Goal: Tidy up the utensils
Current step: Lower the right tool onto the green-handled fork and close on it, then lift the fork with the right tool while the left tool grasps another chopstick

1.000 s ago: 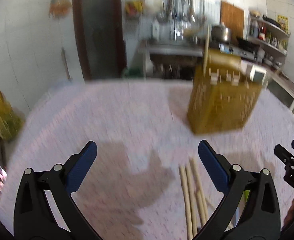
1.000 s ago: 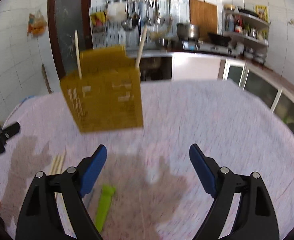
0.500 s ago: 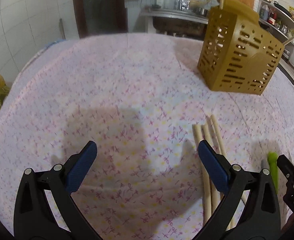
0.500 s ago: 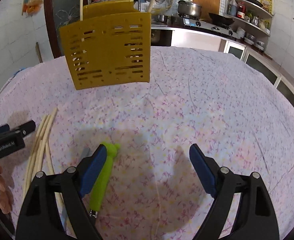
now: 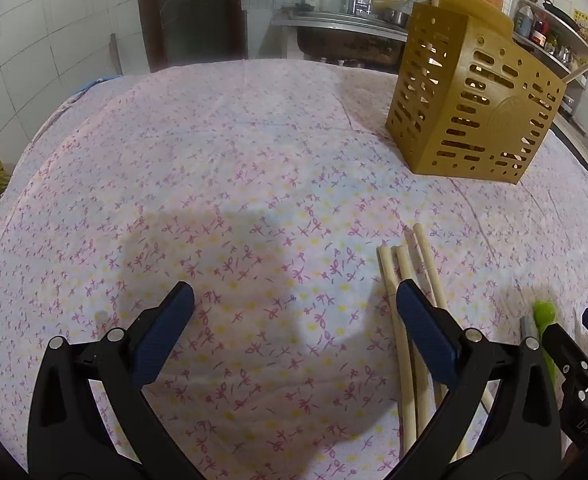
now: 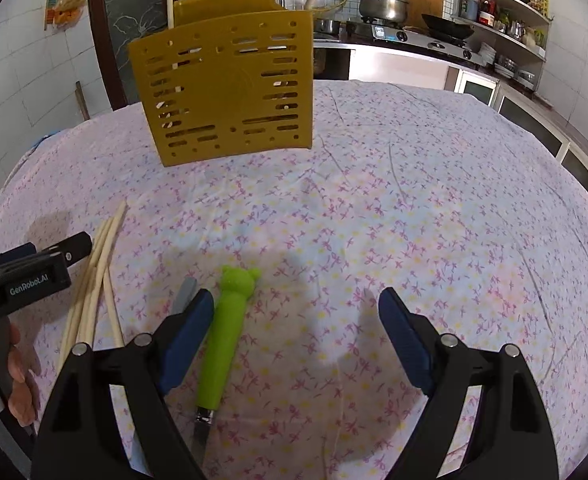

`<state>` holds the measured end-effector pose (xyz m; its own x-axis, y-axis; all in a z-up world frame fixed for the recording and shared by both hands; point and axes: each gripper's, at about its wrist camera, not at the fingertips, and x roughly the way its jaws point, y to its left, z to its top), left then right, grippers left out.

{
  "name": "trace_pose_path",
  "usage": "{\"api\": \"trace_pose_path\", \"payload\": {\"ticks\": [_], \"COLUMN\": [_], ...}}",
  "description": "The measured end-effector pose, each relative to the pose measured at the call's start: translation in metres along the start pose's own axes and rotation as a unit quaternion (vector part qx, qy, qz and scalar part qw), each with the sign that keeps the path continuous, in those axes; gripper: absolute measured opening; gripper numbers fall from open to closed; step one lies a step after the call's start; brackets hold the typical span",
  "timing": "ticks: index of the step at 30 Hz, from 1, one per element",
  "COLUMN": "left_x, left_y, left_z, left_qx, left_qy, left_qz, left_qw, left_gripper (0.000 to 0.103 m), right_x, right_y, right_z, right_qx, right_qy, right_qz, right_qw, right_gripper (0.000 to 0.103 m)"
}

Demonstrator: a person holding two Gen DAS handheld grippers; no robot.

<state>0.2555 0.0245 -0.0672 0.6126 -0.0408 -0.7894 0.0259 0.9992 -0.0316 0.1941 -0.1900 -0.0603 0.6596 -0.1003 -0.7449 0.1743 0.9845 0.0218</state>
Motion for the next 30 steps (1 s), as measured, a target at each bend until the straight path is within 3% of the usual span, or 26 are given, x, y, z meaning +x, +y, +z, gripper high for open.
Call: {"api": "trace_pose_path", "payload": {"ticks": [15,20,24,27,30], "left_x": [0.004,0.005,0.003,0.003,0.005], "left_y": [-0.009,-0.011,-0.021,-0.028,-0.034], "left_z": [-0.003,0.0,0.004,0.007,0.011], "left_qx": [0.026,0.024,0.035,0.04,0.04], "left_qy": [0.014,0.015,0.012,0.015,0.023], "left_qz": [0.014,0.015,0.009,0.004,0.005], "left_qw": [0.9995,0.9995,0.9993,0.9991,0.9989], "left_gripper": [0.098,0.092,0.072,0.057,0.047], "right_x": [-0.004,-0.001,0.0,0.0,0.0], "right_y": [0.002,0.007,0.011,0.013,0.014], "right_z": [-0.007,-0.006,-0.002,0.002,0.004], "right_qx": [0.004,0.004,0.001,0.005,0.003], "right_qy": [0.018,0.026,0.029,0.031,0.03], "right_qz": [-0.011,-0.007,-0.005,-0.001,-0.003], "right_qw": [1.0,1.0,1.0,1.0,1.0], "right_gripper": [0.082,0.063,0.047,0.027,0.023]}}
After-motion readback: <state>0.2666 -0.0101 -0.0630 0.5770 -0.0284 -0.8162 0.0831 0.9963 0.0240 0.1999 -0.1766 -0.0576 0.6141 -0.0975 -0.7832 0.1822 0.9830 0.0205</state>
